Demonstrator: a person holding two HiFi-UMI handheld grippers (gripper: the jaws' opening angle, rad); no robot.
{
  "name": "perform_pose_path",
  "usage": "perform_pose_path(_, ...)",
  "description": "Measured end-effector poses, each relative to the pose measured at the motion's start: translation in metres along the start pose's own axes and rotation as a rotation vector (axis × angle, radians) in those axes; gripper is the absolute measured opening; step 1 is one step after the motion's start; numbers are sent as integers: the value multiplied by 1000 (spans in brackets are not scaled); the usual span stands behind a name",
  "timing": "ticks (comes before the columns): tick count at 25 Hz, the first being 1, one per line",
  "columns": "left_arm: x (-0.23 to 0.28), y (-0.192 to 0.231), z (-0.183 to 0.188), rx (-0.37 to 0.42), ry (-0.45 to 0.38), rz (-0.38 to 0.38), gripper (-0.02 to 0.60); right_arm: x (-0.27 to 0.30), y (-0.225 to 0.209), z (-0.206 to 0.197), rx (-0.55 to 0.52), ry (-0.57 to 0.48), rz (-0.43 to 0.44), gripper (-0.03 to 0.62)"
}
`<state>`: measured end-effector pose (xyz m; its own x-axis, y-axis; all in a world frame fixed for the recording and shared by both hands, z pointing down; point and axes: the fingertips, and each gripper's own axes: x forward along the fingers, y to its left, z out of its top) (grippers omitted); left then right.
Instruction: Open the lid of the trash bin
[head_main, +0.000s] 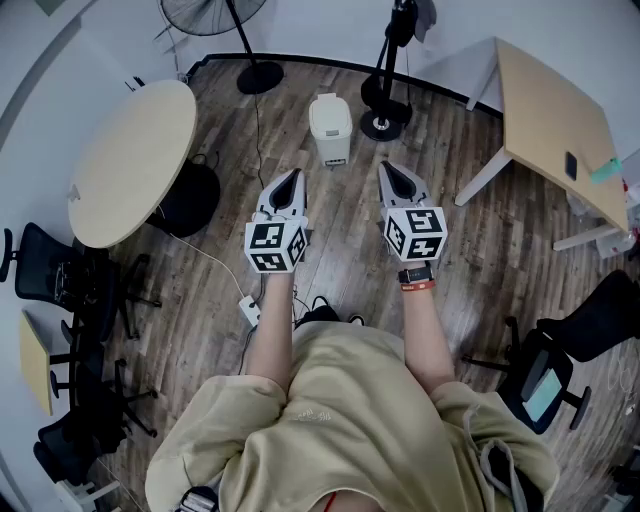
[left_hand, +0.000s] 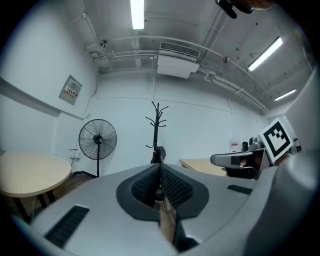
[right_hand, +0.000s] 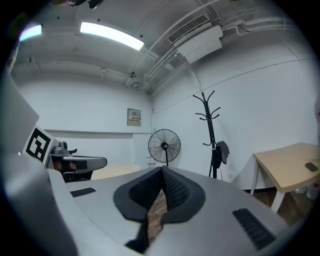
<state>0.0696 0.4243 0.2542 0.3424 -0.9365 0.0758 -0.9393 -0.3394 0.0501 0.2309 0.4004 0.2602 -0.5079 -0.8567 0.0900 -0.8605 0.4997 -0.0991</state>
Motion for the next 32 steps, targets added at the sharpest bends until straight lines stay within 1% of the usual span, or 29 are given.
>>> perform_pose_path(4, -10, -3, -7, 3, 5, 14, 23, -10, 2, -3, 9, -11, 3, 15)
perform_pose_path(7, -14, 0, -10, 0, 6, 24, 23, -11, 2, -3, 41, -25, -2, 15)
perform_pose_path(10, -6, 7, -13, -4, 3, 25, 23, -4, 0, -3, 87, -47, 22, 17)
perform_pose_path(12, 5, 15, -15, 1, 1, 22, 23, 6, -6, -5, 115, -68, 16, 16)
perform_pose_path(17, 44, 50, -15, -3, -6, 25, 23, 55, -20, -4, 55, -48, -10, 15)
perform_pose_path(20, 72, 73, -10, -3, -1, 23, 23, 93, -22, 3, 39, -35, -7, 15)
perform_pose_path(27, 130, 129, 8, -1, -3, -5, 23, 176, -13, 14, 57, -17, 8, 15)
perform_pose_path(32, 164, 157, 8, -20, 5, -28, 23, 220, -19, 17, 63, -4, 3, 17)
